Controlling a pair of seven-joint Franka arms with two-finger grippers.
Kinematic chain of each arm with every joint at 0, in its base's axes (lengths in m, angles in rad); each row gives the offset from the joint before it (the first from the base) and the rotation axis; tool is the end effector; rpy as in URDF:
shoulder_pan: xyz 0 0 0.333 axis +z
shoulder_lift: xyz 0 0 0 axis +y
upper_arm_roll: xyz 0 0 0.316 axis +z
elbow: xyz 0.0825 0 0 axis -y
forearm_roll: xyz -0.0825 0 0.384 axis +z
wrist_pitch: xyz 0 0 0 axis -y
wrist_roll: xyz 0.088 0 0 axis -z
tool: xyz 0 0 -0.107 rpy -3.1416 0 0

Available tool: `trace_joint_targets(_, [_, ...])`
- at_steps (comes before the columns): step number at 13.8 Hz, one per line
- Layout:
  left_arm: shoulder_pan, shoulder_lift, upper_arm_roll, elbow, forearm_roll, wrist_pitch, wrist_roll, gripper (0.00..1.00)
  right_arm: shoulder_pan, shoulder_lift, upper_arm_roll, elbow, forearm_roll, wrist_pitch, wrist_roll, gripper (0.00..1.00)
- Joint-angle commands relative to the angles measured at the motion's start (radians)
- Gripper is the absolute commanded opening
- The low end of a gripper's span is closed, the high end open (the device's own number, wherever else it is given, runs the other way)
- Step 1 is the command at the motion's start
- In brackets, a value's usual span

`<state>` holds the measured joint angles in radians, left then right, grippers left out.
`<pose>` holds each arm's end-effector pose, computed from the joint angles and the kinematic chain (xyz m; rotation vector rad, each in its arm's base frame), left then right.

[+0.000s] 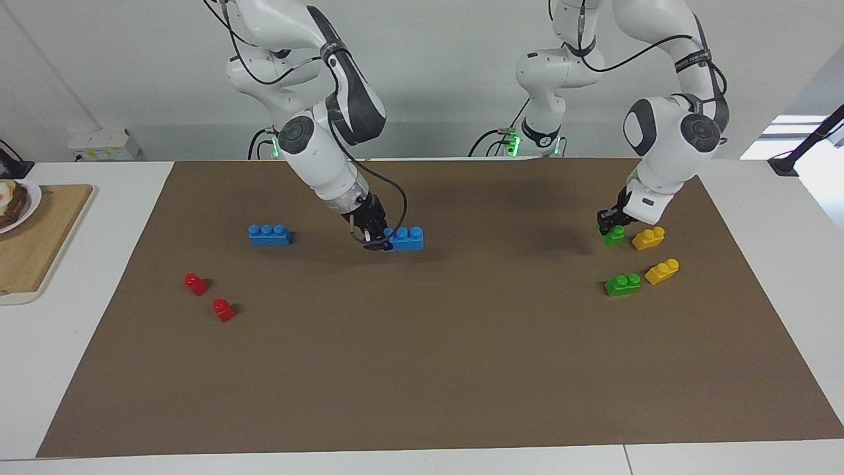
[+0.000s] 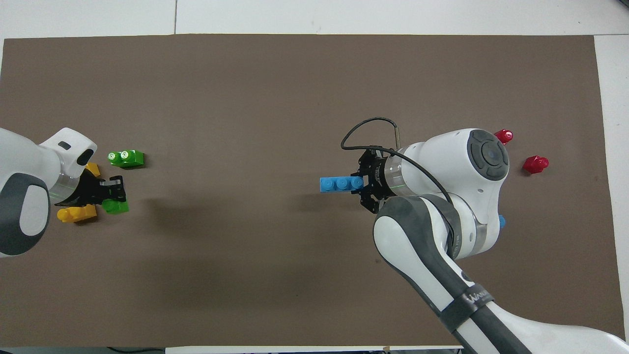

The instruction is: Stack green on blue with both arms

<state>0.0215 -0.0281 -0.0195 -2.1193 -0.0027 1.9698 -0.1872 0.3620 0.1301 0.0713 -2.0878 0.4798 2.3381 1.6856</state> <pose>0.5222 0.0008 0.4150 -3.1123 -0.2973 0.1895 0.5238 0.2496 0.3760 -2.0043 2.0016 0.3844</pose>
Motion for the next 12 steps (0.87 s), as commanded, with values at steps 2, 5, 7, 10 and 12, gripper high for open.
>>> trace_joint_targets(2, [-0.015, -0.004, -0.016, 0.077, 0.009, -0.086, -0.160, 0.00, 0.063, 0.017, -0.001, -0.049, 0.068, 0.107, -0.023, 0.00])
trace_joint_targets(5, [-0.038, -0.006, -0.020, 0.090, 0.007, -0.084, -0.285, 0.00, 0.098, 0.031, -0.002, -0.083, 0.117, 0.168, -0.024, 0.00])
trace_joint_targets(7, [-0.058, -0.006, -0.020, 0.087, -0.020, -0.075, -0.381, 0.00, 0.120, 0.054, -0.002, -0.083, 0.117, 0.196, -0.024, 0.00])
trace_joint_targets(10, [-0.078, -0.006, -0.022, 0.082, -0.063, -0.066, -0.559, 0.00, 0.130, 0.075, -0.001, -0.083, 0.118, 0.205, -0.043, 0.00])
trace_joint_targets(12, [-0.124, -0.009, -0.022, 0.079, -0.069, -0.061, -0.651, 0.00, 0.130, 0.077, -0.001, -0.083, 0.118, 0.207, -0.044, 0.00])
